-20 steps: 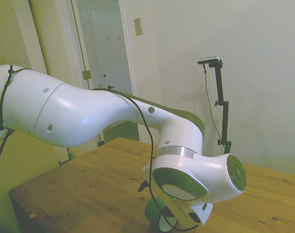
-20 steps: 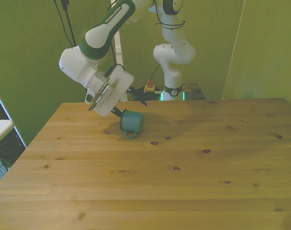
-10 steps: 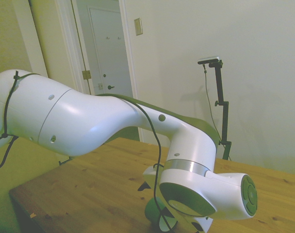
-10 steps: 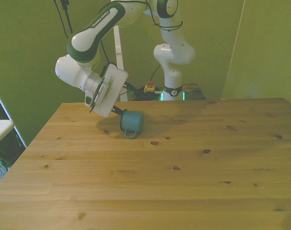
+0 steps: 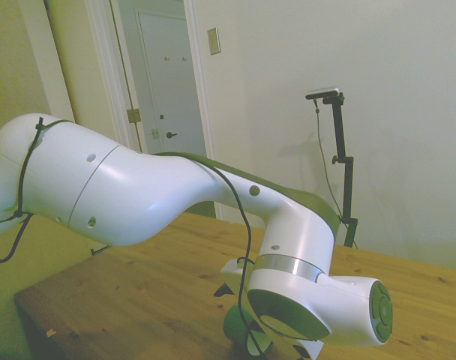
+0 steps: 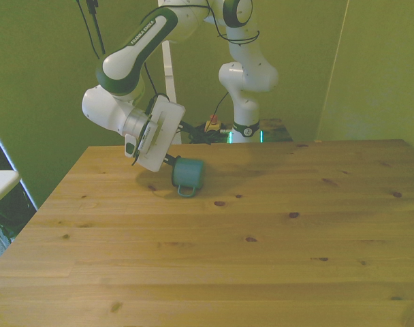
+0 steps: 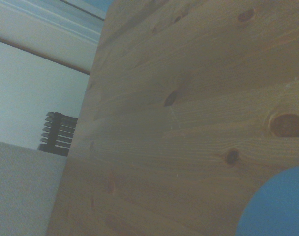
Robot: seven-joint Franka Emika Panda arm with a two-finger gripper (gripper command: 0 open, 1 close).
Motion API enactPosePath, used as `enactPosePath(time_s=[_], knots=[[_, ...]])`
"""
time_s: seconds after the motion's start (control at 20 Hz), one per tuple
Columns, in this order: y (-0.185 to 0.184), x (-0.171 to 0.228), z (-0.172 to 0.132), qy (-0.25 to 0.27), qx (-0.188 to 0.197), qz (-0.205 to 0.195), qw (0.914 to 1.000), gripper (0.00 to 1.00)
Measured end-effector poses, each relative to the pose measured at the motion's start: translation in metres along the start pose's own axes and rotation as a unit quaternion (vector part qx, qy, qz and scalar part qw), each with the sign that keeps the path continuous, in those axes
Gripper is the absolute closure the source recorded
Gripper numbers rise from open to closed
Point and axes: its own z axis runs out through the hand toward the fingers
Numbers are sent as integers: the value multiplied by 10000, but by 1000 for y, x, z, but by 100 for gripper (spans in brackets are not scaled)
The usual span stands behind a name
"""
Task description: Flip the mug upright
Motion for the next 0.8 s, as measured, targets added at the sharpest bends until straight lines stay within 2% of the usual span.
enactPosePath(time_s=[0.8], knots=[[-6, 12, 2, -32, -70, -27, 10000, 100]])
